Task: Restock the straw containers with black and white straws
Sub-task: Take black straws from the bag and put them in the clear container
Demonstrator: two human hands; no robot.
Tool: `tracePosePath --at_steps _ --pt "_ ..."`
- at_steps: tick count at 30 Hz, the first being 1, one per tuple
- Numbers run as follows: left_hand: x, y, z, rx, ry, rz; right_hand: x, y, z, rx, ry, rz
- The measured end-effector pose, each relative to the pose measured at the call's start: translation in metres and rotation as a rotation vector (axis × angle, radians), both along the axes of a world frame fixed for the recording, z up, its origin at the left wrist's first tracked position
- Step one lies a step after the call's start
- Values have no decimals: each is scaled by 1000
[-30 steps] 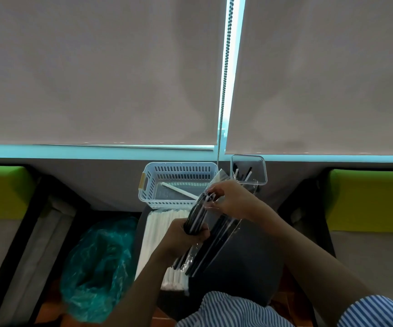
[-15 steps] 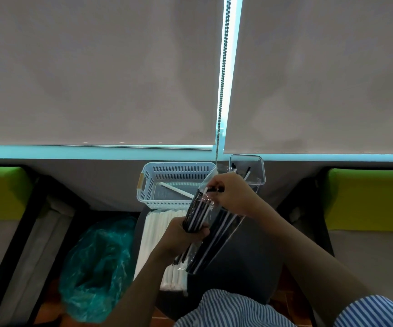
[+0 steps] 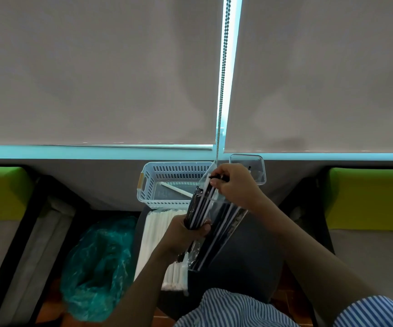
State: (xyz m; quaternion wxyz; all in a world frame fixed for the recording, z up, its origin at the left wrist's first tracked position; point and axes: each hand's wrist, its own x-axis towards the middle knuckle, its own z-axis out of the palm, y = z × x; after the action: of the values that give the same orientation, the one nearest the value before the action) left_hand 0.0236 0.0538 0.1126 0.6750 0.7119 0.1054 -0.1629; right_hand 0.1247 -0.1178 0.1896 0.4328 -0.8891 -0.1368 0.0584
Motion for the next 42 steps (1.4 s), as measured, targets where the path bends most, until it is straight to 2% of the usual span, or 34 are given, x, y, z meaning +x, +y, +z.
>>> tracePosePath --at_steps 9,14,17,24,35,42 --pt "-1 -3 1 70 -19 13 -1 0 4 41 -14 -51" --pt "1 -4 1 74 -29 23 -7 1 10 148 180 17" --pt "1 -4 -2 83 -26 15 -11 2 11 44 178 111" --pt "-2 -3 -4 40 -20 24 -14 10 6 104 204 20" --pt "0 -3 -5 11 -4 25 -17 12 11 542 365 -240" --pt "3 -5 -7 25 -28 36 -16 12 14 545 304 -179"
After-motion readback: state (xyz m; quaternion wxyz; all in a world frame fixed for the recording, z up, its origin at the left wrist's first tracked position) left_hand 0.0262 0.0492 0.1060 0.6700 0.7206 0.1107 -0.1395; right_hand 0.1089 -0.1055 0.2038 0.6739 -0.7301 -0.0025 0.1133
